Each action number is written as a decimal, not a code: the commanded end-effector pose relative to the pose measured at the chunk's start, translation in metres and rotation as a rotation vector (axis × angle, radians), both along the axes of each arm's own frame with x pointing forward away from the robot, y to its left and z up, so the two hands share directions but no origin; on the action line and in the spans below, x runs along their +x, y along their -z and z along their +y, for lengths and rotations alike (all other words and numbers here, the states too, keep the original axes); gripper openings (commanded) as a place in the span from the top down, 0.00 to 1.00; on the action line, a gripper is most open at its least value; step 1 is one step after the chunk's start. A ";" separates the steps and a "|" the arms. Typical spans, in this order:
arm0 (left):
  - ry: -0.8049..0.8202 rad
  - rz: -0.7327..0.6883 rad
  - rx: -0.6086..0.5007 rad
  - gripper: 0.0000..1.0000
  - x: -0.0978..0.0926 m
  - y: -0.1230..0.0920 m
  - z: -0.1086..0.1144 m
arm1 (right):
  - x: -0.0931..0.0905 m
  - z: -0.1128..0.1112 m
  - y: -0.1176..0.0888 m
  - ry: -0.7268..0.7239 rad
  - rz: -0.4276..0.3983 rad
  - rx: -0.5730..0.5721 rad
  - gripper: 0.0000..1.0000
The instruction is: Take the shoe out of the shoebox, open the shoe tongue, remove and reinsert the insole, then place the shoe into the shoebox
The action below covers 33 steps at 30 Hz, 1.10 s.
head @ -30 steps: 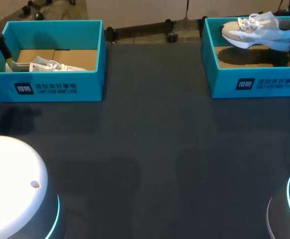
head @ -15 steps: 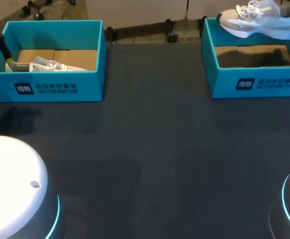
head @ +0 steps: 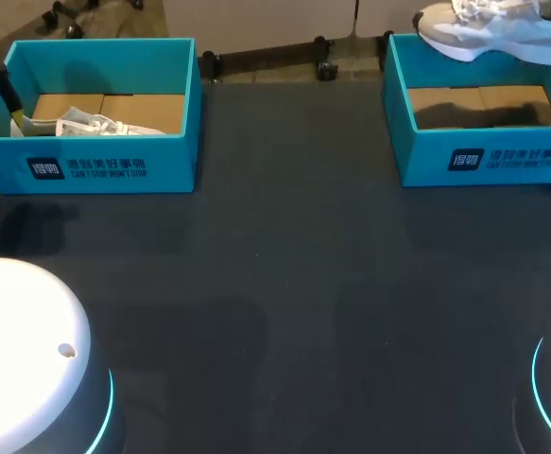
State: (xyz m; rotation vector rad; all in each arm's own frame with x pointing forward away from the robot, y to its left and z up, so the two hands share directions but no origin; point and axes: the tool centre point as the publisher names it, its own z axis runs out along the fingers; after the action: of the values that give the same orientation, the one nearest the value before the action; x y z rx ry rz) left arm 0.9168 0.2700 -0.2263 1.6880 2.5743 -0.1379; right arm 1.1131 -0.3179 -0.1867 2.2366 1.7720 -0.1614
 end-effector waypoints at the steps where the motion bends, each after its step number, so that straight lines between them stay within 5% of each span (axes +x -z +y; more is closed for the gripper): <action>1: 0.000 -0.004 0.001 0.00 -0.002 0.001 0.000 | -0.004 0.000 -0.001 -0.004 -0.021 -0.002 1.00; 11: 0.000 -0.004 0.001 0.00 -0.002 0.001 0.000 | -0.004 0.000 -0.001 -0.004 -0.021 -0.002 1.00; 15: 0.000 -0.004 0.001 0.00 -0.002 0.001 0.000 | -0.013 0.007 -0.017 0.002 0.000 -0.044 1.00; 33: 0.000 -0.004 0.001 0.00 -0.002 0.001 0.000 | -0.095 0.043 -0.055 -0.007 0.038 -0.040 1.00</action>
State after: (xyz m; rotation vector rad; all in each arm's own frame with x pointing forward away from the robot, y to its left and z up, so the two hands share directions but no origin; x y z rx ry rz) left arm 0.9168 0.2700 -0.2263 1.6880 2.5743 -0.1379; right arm 1.0436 -0.2807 -0.1375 2.2486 1.7858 -0.2860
